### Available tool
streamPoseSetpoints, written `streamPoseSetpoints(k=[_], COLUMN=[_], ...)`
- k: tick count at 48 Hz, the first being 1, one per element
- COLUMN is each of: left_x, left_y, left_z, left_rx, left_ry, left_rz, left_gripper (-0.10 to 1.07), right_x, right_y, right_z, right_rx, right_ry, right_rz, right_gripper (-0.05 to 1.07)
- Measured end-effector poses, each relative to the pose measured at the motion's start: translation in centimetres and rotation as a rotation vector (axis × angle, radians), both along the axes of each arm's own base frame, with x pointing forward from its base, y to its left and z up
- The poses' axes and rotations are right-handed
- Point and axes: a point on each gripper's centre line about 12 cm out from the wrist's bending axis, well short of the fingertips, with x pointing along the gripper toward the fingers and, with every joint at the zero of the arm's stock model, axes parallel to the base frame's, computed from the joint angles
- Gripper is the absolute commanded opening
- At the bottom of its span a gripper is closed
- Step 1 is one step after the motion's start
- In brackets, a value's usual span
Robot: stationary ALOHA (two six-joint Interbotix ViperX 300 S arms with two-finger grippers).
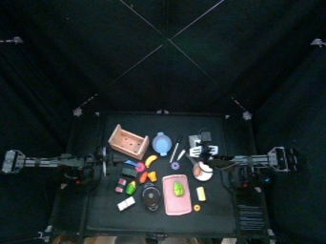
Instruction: Pull out cleaver
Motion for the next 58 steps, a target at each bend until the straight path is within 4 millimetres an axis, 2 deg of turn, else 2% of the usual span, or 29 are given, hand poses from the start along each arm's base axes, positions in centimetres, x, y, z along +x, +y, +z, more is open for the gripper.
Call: streamPoseSetpoints(k=[15,40,58], left_x=[0.0,0.0,0.0], left_y=[0.0,0.0,0.0], left_z=[0.0,0.0,0.0], left_rx=[0.0,0.0,0.002], left_ry=[0.0,0.0,0.0], left_rz=[0.0,0.001,0.0], left_gripper=[-0.02,-0.02,-0.02], right_x=[0.0,-0.7,-1.4], right_y=[0.0,1.3,0.7], right_z=[0.1,3.0,2.5], right_rx=[0.0,-0.003,-0.026], right_ry=[-0.005,-0.112,-0.063], right_rz=[0.0,0.047,0.019], right_gripper=[0.5,0.5,0.5])
